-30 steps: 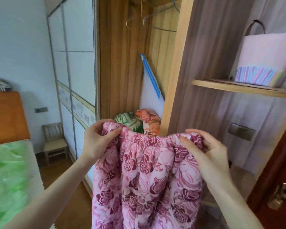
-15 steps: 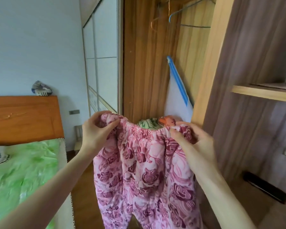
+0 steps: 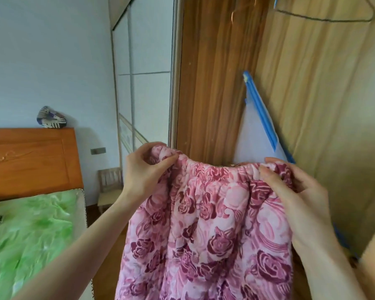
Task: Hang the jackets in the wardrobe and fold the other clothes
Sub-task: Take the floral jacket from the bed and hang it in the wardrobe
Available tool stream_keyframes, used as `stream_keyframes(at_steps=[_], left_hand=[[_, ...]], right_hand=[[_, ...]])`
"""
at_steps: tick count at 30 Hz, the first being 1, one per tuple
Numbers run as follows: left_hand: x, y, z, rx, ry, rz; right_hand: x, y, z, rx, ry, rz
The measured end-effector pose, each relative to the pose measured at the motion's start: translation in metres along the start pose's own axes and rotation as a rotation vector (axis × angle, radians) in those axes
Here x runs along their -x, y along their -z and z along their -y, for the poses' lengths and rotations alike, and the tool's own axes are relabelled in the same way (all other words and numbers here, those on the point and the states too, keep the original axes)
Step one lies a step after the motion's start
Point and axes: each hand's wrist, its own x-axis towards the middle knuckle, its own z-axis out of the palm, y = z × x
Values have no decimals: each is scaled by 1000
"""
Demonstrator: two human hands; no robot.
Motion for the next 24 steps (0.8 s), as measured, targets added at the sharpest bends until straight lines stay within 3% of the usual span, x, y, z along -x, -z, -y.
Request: stream_keyframes(at_steps=[7,13,24], left_hand=[[-80,-15,17,143,8,164],[-122,-48,26,276,-8,229],[-151,-105,13,239,-170,225]], right_hand=[[-51,-31,4,-124,-1,-167],[-93,-34,5,-9,59,-227],[-150,-17,-24,29,113,-363]])
